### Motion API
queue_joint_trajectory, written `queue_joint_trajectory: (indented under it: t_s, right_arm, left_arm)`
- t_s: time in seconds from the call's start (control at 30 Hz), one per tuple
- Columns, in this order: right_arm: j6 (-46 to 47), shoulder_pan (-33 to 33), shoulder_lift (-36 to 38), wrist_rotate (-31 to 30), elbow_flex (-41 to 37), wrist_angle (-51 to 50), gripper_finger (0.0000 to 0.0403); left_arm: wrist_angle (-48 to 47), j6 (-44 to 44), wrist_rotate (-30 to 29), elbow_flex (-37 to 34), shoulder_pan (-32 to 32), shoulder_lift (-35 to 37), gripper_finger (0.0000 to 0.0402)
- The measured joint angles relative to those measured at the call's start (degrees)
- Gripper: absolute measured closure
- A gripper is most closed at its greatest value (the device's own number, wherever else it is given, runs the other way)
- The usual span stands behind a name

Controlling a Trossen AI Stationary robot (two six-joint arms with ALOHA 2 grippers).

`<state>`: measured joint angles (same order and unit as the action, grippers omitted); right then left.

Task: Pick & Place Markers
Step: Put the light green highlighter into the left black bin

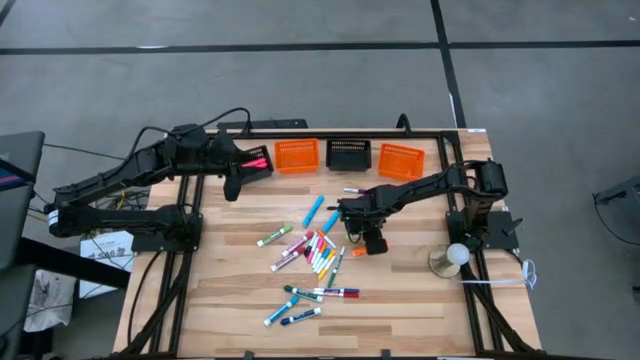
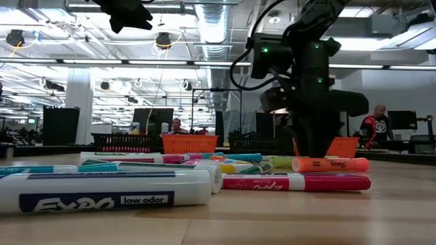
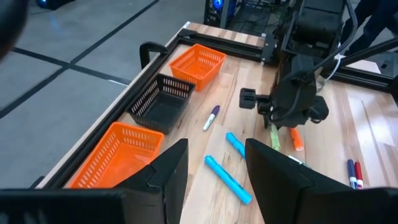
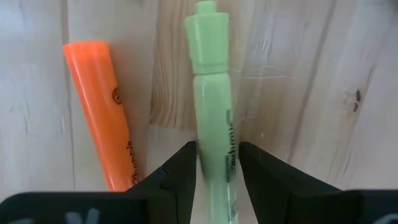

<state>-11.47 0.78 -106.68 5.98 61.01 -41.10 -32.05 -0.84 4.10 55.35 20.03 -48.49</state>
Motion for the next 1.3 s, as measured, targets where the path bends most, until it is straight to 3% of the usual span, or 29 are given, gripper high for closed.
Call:
queue_joint_trajectory:
  t_s: [0.47, 0.67, 1.1, 1.3]
  right_arm:
    - [-0.4, 0.5, 0.2, -0.2, 1.5, -0.8, 0.0289]
    - [4.2, 0.9, 0.1, -2.1, 1.6, -1.3, 0.0358]
    - [14.5, 3.6, 1.9, -1.4, 1.4, -1.7, 0.0358]
    - [14.6, 4.2, 8.9, -0.2, 1.5, -3.8, 0.0358]
  left_arm:
    - [0.0, -0.4, 0.0, 0.0, 0.0, 0.0, 0.0243]
    - [0.0, -0.4, 0.0, 0.0, 0.0, 0.0, 0.0244]
    - [0.0, -0.4, 0.0, 0.0, 0.0, 0.0, 0.0243]
    - [0.0, -0.4, 0.0, 0.0, 0.0, 0.0, 0.0243]
